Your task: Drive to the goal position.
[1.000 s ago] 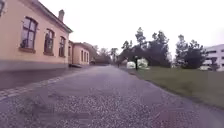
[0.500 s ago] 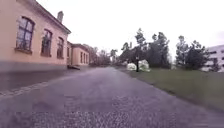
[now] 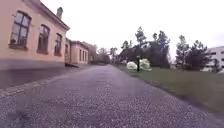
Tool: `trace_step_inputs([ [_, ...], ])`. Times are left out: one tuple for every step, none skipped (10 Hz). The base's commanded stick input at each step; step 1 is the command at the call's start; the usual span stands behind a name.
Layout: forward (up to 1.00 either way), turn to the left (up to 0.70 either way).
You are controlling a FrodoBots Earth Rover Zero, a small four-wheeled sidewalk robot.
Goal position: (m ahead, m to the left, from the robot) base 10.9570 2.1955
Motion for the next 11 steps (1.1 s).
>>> trace_step_inputs([
  [1.0,0.0],
  [1.0,0.0],
  [1.0,0.0],
  [1.0,0.0],
  [1.0,0.0],
  [1.0,0.0],
  [1.0,0.0],
  [1.0,0.0],
  [1.0,0.0],
  [1.0,0.0],
  [1.0,0.0],
])
